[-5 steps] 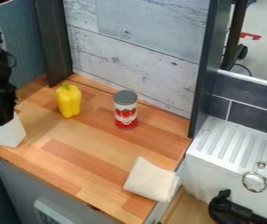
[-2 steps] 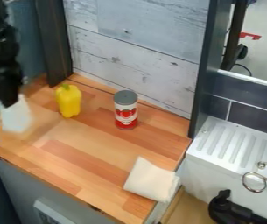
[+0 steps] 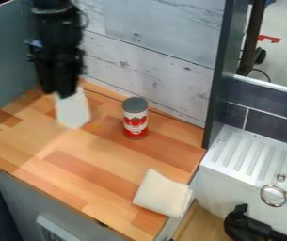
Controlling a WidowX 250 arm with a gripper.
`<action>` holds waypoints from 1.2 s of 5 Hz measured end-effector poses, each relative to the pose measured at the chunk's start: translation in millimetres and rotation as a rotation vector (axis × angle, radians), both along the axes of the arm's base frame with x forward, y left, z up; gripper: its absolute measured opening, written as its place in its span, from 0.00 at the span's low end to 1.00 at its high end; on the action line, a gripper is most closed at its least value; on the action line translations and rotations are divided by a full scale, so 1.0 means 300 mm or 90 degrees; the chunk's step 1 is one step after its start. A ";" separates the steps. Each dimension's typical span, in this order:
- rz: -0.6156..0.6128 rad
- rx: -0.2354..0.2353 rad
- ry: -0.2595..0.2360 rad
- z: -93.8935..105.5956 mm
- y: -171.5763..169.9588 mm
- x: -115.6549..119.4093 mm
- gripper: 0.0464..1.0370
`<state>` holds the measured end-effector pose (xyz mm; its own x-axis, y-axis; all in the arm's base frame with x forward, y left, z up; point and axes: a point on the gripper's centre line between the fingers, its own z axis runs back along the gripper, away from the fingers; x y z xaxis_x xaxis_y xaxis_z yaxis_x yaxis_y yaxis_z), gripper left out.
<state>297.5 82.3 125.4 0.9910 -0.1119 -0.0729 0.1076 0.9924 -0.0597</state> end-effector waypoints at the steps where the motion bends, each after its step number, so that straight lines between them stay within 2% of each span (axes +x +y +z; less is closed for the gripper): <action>1: -0.059 -0.008 0.012 -0.084 -0.078 0.064 0.44; 2: -0.082 -0.016 0.042 -0.149 -0.149 0.077 0.44; 4: -0.071 -0.017 0.087 -0.216 -0.201 0.011 0.44; 5: -0.075 -0.016 0.075 -0.221 -0.202 0.011 0.44; 6: -0.076 -0.016 0.070 -0.227 -0.202 0.007 0.50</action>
<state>299.8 21.6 57.3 0.9569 -0.2310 -0.1761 0.2157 0.9712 -0.1015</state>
